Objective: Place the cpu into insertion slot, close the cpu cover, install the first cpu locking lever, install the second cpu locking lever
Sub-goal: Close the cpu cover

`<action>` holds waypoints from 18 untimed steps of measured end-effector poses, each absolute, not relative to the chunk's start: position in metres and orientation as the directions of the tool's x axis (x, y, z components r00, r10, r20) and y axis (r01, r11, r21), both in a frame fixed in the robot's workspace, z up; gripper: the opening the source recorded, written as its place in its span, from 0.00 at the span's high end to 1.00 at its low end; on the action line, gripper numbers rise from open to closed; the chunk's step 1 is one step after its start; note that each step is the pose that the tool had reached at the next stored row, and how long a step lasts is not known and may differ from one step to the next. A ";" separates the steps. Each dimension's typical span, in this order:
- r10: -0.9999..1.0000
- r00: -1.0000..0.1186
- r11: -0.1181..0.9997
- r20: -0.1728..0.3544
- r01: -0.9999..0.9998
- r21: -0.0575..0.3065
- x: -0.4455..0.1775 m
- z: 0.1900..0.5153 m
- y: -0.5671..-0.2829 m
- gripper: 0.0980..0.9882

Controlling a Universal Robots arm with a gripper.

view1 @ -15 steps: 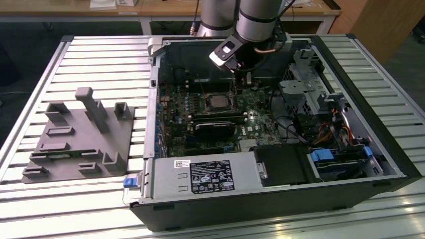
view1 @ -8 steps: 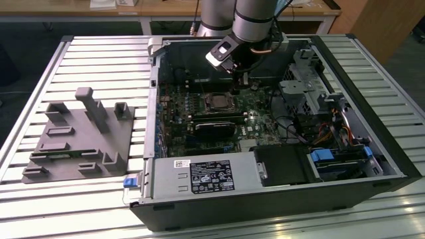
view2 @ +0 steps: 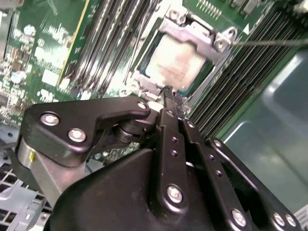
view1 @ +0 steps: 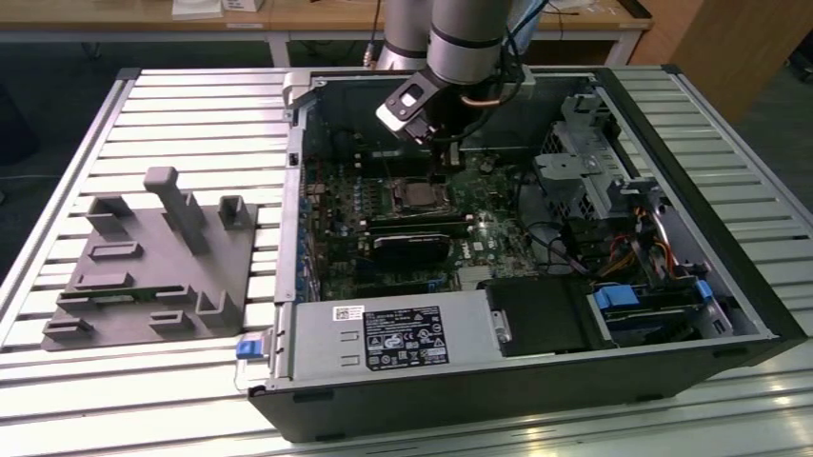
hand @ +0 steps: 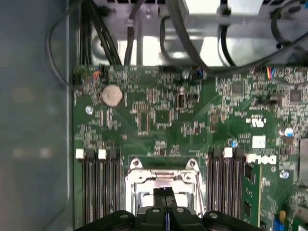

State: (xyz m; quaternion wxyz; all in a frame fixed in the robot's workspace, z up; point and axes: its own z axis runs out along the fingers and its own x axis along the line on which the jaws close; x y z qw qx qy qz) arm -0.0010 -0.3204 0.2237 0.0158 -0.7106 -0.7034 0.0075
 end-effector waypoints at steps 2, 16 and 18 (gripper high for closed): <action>1.000 0.010 -0.009 0.012 0.999 -0.032 -0.005 0.221 -0.321 0.99; 1.000 0.002 -0.002 0.013 1.000 0.004 -0.029 0.210 -0.325 0.99; 1.000 0.002 -0.002 0.013 1.000 0.005 -0.029 0.210 -0.325 0.99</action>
